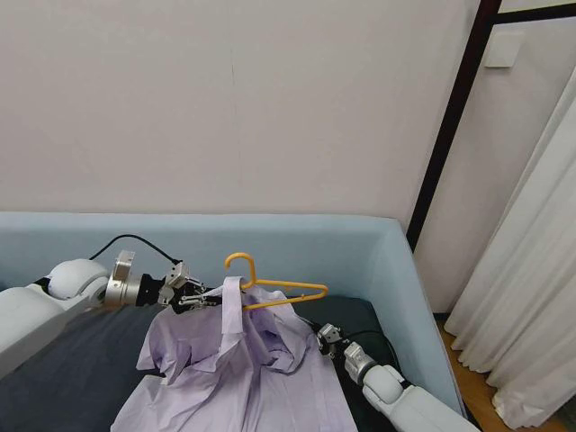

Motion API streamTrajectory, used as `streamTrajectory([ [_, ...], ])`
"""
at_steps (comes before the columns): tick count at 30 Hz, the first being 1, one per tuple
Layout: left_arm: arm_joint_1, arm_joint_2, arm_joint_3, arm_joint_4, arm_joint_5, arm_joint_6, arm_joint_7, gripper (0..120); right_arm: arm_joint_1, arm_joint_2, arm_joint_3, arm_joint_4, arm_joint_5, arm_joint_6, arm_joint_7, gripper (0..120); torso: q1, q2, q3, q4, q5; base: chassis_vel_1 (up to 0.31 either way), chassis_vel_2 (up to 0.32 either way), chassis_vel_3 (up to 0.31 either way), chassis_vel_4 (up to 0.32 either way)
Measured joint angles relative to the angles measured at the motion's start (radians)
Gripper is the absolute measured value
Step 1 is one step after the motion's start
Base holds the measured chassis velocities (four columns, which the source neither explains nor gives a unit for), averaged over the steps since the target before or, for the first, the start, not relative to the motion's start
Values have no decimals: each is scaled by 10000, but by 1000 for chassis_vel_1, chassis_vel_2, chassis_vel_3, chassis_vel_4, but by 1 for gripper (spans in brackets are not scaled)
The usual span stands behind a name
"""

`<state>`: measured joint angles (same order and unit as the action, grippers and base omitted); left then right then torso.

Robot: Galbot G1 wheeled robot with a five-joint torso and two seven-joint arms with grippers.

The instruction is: Pick up the clothes from the sofa and hang them on the clothes hanger.

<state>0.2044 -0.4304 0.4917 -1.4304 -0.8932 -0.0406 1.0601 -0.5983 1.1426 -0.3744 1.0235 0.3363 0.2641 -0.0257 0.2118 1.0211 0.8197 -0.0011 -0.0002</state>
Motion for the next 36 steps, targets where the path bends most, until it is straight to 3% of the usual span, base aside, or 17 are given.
streamTrajectory([
  [14,823,273,-866,263,796,-258,302,7,314,-1776,306,3536,1849,-1780,1124,0,0,-1,0,0,2,0,0,0,0],
  [22,1235,459,-1311,204,877,-313,377,7,804,-3413,472,6398,3157,-3270,1530,0,0,0,-1,-1,0,0,0,0,0],
  [36,1086,541,-1334,372,933,-270,-59,7,1358,-4800,823,9819,5009,-4381,2166,0,-1,0,-1,1,2,0,0,0,0],
])
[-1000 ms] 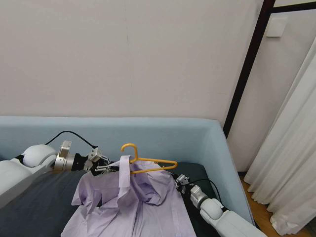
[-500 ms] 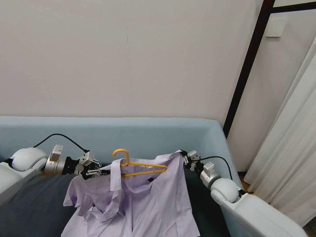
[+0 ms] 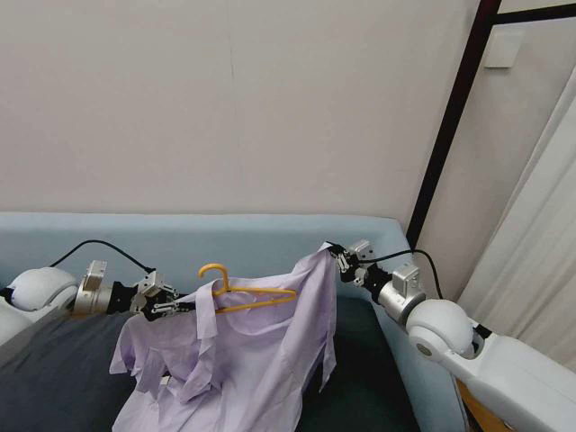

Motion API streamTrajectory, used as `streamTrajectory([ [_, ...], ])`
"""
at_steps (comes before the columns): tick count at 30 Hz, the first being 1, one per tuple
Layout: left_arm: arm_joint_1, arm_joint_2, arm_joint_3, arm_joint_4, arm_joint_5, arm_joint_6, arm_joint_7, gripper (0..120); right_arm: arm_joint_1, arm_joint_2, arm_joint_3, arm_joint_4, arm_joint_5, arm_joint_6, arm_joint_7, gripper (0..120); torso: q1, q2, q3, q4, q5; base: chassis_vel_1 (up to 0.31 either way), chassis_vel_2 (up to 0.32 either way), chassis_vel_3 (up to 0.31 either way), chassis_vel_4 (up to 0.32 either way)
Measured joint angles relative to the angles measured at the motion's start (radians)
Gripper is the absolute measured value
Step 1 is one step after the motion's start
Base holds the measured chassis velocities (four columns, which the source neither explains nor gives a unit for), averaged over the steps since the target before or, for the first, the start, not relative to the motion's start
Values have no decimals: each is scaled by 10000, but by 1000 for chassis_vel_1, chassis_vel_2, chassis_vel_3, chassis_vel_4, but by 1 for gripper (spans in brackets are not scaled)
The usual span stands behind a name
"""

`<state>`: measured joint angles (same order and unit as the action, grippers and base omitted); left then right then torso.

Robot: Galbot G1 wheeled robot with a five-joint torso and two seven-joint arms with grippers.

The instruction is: Pick up the clothes from the sofa and hang them on the clothes hanger.

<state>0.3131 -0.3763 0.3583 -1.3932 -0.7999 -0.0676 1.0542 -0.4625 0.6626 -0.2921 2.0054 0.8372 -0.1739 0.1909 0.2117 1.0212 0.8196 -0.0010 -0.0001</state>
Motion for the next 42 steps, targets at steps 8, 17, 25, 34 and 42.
streamTrajectory([
  [8,-1246,-742,1026,-166,-818,391,-1223,7,856,-461,-393,1714,726,-284,277,0,1,0,0,-3,-3,0,0,0,0],
  [17,-3498,-1406,2290,262,-2366,543,-1782,7,134,-1061,-301,2884,-527,347,20,0,1,0,1,-3,1,0,0,0,0],
  [25,-6508,-1681,4528,701,-3360,616,-1297,7,-846,-1151,-164,2364,-2782,1238,-429,0,1,0,2,-1,0,0,0,0,0],
  [34,-10567,-3188,7140,2459,-3745,454,-568,7,-376,-1021,303,1593,-3575,1440,-554,0,3,-1,2,-4,2,0,0,0,0],
  [42,-11414,-3574,7985,2179,-3979,536,-702,7,167,-1238,466,1575,-3754,1225,-493,0,2,-1,2,1,0,0,0,0,0],
])
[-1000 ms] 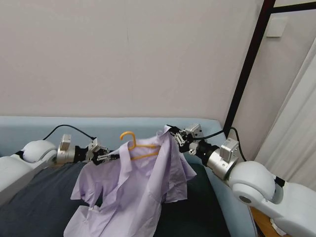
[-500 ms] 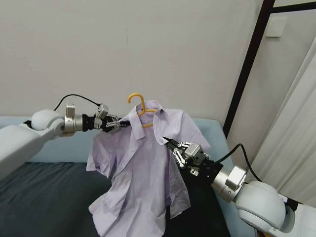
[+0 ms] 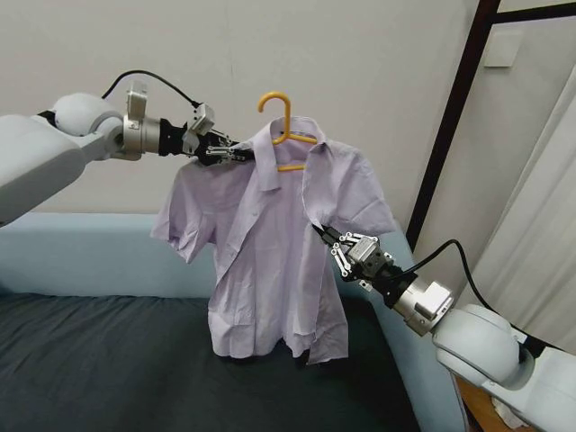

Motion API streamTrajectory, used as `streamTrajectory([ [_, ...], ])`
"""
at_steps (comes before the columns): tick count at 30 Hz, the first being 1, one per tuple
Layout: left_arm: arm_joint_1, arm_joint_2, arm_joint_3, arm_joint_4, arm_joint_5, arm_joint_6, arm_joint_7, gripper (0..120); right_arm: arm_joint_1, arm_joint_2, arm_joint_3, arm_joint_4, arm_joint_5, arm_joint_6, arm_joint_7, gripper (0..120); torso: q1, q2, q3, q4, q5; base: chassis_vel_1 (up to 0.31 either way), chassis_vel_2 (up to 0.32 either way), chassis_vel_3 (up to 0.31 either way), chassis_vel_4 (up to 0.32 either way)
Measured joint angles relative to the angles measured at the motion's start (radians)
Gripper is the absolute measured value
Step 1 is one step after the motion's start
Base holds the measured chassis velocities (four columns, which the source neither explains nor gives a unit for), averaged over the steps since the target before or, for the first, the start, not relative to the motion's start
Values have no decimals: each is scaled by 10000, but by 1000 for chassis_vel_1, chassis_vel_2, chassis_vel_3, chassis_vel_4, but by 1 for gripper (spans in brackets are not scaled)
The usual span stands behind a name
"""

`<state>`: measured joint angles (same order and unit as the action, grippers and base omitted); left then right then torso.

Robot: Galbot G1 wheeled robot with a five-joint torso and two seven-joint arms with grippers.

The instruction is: Pick up the clothes from the sofa and hang them on the clothes hanger.

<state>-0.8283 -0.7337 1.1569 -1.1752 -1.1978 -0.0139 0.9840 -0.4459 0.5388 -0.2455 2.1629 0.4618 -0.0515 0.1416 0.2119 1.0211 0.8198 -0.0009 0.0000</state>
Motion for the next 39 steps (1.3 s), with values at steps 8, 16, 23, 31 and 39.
streamTrajectory([
  [8,111,-1017,-274,688,-524,25,-302,7,-464,-1558,667,588,-1199,167,-560,0,0,0,-1,-18,10,0,0,0,0],
  [16,425,-838,-477,66,-856,160,-861,7,-594,-1485,209,444,-2445,239,-772,0,-1,0,-1,6,-6,0,0,0,0],
  [23,509,-695,-508,-71,-877,164,-918,7,-1373,-1442,517,1130,-69,-756,304,20,-1,0,-1,-5,-3,0,0,0,0],
  [31,614,-765,-479,2,-905,163,-1072,7,-3975,-1240,2442,2185,1026,-1201,1543,48,-2,0,-1,-5,0,0,0,0,0],
  [39,687,-618,-453,-139,-759,148,-761,7,-5248,-1023,3302,3117,2561,-2332,3895,79,-2,1,-2,0,-2,0,0,0,0],
])
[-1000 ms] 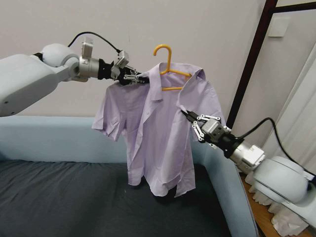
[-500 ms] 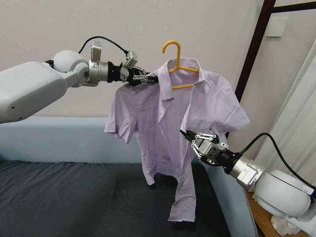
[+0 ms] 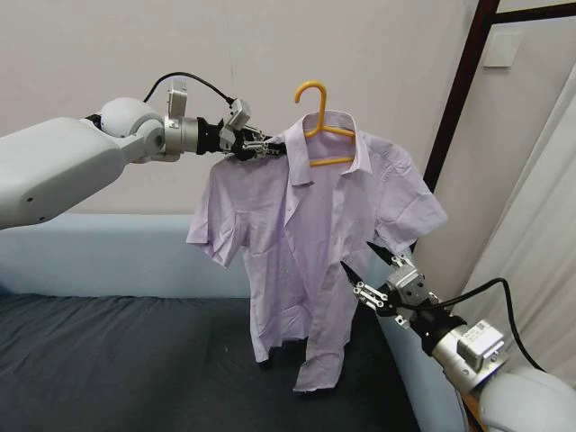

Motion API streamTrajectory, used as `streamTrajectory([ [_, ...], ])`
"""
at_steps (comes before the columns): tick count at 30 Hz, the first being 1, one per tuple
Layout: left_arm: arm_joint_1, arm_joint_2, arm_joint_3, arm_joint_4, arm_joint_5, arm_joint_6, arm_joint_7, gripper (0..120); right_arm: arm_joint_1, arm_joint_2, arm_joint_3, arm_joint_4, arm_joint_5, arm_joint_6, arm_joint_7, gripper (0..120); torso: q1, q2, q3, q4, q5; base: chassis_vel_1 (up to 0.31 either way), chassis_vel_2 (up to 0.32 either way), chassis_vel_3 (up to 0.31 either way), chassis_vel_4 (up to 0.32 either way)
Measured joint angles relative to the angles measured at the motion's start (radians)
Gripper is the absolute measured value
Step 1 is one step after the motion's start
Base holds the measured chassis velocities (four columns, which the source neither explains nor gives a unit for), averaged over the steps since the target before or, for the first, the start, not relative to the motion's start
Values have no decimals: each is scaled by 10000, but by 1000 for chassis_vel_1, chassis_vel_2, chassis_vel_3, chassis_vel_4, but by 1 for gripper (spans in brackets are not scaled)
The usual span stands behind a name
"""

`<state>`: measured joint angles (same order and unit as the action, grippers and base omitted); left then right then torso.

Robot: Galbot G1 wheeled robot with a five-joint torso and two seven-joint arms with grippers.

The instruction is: Pick up the clothes from the sofa and hang them on the clothes hanger.

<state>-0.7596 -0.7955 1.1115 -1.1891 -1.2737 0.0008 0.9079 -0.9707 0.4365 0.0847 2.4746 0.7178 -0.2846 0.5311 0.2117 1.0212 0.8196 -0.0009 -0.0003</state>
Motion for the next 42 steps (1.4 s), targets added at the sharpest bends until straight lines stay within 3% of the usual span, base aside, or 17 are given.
streamTrajectory([
  [5,94,-191,166,-76,-175,13,315,7,1129,74,263,163,1943,-174,1061,97,0,0,0,3,-1,0,0,0,0],
  [8,174,-351,174,-143,-230,42,278,7,1538,-37,384,134,2422,-24,1220,100,1,0,1,-3,0,0,0,0,0],
  [20,413,-849,175,-991,-1574,450,-715,7,3275,-286,102,-391,3744,-307,2354,100,1,-1,1,0,2,0,0,0,0],
  [30,211,-1010,643,-1084,-2092,663,-341,7,3169,-354,88,-523,3746,-600,2894,98,1,0,1,-1,1,0,0,0,0],
  [39,106,-1204,825,-939,-2089,698,-144,7,2888,-360,138,-516,3740,-717,2834,73,1,0,1,-3,1,0,0,0,0],
  [42,54,-1224,871,-934,-2089,701,-123,7,2751,-322,147,-494,3719,-735,2794,56,1,0,1,-2,1,0,0,0,0],
])
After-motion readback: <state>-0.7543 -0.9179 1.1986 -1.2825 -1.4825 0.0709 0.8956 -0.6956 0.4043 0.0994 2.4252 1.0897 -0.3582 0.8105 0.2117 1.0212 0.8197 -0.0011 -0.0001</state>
